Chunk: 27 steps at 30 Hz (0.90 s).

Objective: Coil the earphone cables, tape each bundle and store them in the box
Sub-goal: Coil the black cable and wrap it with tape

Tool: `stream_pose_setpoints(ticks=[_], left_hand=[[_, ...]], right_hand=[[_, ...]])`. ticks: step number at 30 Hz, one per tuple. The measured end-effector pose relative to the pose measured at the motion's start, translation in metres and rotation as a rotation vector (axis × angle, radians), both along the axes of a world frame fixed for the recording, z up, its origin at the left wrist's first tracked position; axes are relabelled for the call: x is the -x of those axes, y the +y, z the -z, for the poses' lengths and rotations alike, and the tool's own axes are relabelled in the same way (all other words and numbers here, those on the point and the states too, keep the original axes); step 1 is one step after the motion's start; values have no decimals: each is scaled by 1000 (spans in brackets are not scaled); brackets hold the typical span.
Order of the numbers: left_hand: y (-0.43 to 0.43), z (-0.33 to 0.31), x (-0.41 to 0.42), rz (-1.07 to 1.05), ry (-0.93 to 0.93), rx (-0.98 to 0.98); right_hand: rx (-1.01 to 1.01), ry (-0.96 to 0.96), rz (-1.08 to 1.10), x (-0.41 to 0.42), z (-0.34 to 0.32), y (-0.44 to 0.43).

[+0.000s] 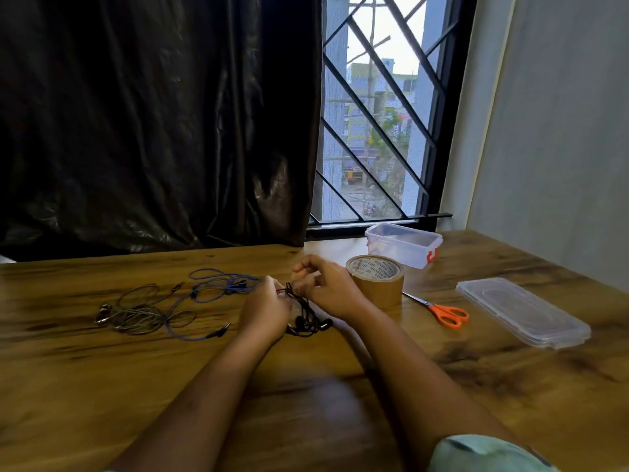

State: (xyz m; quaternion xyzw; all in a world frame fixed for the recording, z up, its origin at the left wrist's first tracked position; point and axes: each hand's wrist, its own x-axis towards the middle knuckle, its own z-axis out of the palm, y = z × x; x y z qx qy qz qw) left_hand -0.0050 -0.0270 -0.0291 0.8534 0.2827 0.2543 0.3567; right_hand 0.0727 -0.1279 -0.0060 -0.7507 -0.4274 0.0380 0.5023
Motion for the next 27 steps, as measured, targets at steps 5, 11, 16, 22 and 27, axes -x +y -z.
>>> stream_pose_setpoints(ticks=[5, 11, 16, 22, 27], left_hand=[[-1, -10, -2, 138, -233, 507], [0, -20, 2, 254, -274, 726], [12, -27, 14, 430, -142, 716], [5, -22, 9, 314, -177, 546], [6, -22, 4, 275, -264, 567]], right_hand=[[-114, 191, -93, -1, -4, -4], [-77, 104, -7, -10, -1, -6], [-73, 35, 64, -12, -3, -8], [-116, -61, 71, -10, -1, -2], [-79, -277, 18, -5, -4, -2]])
